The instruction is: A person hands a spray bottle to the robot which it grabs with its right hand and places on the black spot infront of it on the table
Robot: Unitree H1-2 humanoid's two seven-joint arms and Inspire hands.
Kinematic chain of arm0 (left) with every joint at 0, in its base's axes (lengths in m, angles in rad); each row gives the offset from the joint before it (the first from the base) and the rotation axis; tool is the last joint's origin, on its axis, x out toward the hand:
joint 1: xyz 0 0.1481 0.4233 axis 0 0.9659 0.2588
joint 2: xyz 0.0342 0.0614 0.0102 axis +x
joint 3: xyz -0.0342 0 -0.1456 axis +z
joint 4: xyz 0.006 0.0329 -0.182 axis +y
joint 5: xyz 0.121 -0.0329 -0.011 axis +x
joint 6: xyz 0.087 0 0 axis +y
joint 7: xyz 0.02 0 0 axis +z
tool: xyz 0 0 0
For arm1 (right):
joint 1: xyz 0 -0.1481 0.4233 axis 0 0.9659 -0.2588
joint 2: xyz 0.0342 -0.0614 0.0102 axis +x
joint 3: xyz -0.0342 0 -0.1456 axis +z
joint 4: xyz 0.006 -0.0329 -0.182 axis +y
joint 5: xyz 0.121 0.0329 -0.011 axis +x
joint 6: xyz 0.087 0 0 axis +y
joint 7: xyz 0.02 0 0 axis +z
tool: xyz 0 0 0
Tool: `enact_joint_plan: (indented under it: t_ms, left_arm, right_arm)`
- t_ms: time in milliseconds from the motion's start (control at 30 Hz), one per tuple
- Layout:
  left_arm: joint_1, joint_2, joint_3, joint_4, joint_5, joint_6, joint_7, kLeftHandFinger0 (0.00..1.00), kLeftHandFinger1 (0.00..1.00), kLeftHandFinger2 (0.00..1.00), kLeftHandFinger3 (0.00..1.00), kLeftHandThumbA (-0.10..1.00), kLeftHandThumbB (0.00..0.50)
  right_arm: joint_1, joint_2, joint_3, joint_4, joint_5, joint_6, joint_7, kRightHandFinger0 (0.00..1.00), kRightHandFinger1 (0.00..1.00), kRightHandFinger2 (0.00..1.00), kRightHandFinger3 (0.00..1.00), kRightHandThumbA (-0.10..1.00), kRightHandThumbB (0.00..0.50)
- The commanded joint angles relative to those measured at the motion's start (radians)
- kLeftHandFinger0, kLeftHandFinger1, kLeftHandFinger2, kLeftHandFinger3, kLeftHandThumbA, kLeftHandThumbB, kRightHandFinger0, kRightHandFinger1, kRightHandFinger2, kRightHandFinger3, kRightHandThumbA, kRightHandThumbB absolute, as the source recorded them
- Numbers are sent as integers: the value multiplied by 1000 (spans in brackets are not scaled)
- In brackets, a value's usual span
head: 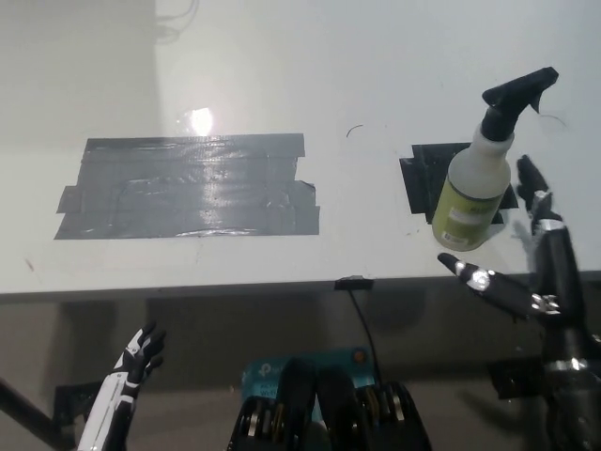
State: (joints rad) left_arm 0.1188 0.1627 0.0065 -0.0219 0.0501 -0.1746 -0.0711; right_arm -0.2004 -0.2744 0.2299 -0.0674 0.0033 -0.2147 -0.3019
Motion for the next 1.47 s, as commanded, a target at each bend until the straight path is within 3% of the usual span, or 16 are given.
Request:
enact_joint_plan:
  t_ms: [0, 233, 400, 800, 933, 1067, 1433]
  left_arm:
    - [-10, 12, 7, -14, -29, -36, -15, 1000, 1000, 1000, 1000, 990, 277]
    - [-6, 16, 5, -21, -29, -37, -18, 1000, 1000, 1000, 1000, 992, 262]
    - [-13, 18, 9, -22, -39, -31, -19, 1000, 1000, 1000, 1000, 988, 260]
    - [18, 26, 2, -32, -29, -31, -20, 1000, 1000, 1000, 1000, 1000, 251]
    - [56, 23, 2, -51, -31, -20, -19, 1000, 1000, 1000, 1000, 1000, 235]
    - [65, 19, -6, -35, -33, -34, -23, 1000, 1000, 1000, 1000, 1000, 260]
    - [59, 24, 4, -26, -46, -41, -30, 1000, 1000, 1000, 1000, 1000, 265]
  right_arm:
    - [37, -23, -52, -113, 109, 39, 111, 1000, 1000, 1000, 1000, 975, 500]
    - [113, -16, -116, -137, 117, 64, 152, 1000, 1000, 1000, 1000, 978, 500]
    - [201, 7, -131, -189, 95, 3, 168, 1000, 1000, 1000, 1000, 999, 500]
    - [346, 105, -16, -209, -110, -75, 218, 1000, 1000, 1000, 1000, 1000, 500]
    - [380, 118, 15, -120, -84, -83, 245, 1000, 1000, 1000, 1000, 1000, 500]
    - [392, 121, 7, -64, -64, -87, 253, 1000, 1000, 1000, 1000, 1000, 500]
    - [367, 145, -2, 8, 2, -65, 306, 1000, 1000, 1000, 1000, 1000, 500]
